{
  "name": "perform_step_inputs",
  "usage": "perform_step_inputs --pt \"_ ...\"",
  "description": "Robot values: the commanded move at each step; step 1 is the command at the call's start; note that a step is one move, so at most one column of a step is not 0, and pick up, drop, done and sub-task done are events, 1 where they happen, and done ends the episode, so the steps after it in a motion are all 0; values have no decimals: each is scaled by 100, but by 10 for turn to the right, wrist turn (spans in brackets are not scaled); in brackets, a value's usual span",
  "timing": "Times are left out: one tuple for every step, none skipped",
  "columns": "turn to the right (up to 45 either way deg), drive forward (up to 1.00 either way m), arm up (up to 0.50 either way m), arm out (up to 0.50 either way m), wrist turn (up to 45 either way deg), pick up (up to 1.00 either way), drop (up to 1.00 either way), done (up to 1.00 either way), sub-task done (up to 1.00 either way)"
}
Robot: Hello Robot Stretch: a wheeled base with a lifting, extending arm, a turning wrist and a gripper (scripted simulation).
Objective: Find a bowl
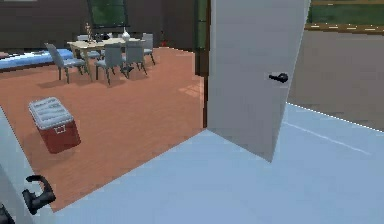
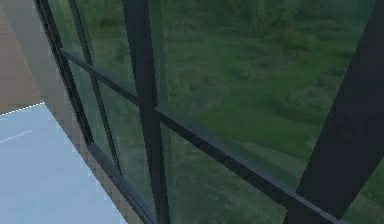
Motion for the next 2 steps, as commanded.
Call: perform_step_inputs --pt "450 0 0 0 0 0 0 0 0" --pt "-450 0 0 0 0 0 0 0 0"
